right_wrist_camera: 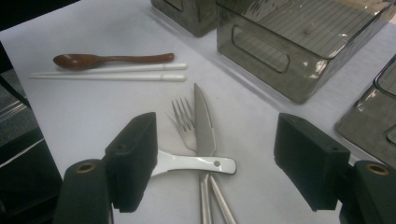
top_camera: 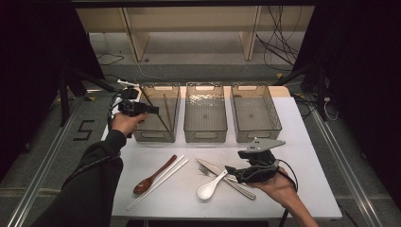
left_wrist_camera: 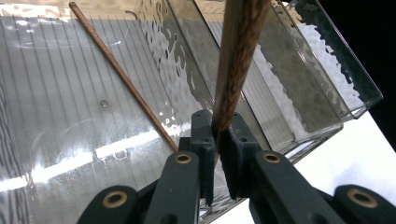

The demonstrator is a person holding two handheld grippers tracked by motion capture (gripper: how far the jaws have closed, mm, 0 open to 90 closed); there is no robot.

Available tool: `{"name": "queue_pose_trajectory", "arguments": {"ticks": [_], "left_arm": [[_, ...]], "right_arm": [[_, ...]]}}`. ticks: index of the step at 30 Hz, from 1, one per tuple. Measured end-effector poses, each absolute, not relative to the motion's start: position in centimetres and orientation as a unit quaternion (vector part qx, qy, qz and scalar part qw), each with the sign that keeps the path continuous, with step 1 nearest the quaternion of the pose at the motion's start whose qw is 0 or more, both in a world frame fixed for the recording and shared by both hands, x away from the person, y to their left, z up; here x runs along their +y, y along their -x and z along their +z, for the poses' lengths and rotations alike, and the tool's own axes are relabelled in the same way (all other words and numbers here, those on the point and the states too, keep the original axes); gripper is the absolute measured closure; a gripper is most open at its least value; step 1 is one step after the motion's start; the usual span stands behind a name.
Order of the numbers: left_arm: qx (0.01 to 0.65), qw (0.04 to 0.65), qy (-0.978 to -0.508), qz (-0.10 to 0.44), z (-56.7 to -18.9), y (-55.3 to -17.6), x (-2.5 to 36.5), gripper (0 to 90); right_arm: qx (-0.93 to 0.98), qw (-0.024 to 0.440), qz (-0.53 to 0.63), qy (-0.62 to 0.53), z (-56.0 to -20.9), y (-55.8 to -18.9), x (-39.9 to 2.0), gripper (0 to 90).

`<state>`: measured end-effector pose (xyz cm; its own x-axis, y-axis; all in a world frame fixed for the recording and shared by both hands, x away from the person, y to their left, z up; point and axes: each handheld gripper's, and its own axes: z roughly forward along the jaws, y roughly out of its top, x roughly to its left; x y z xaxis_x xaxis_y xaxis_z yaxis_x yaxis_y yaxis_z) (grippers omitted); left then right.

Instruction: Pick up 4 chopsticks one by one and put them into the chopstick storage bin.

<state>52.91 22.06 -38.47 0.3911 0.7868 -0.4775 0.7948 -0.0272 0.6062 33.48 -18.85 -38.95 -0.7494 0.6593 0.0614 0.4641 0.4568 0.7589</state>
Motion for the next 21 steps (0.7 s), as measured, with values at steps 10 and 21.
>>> {"name": "queue_pose_trajectory", "arguments": {"ticks": [10, 21], "left_arm": [[0.553, 0.412, -0.724, -0.006, -38.8, -53.3, 21.7, 82.5], [0.574, 0.4, -0.714, 0.01, -39.2, -54.1, 21.3, 67.9]], "right_arm": [[0.846, 0.12, 0.4, -0.331, -39.0, -33.5, -18.8, 31.3], [0.847, 0.119, 0.399, -0.331, -39.0, -33.5, -18.8, 31.3]]}}
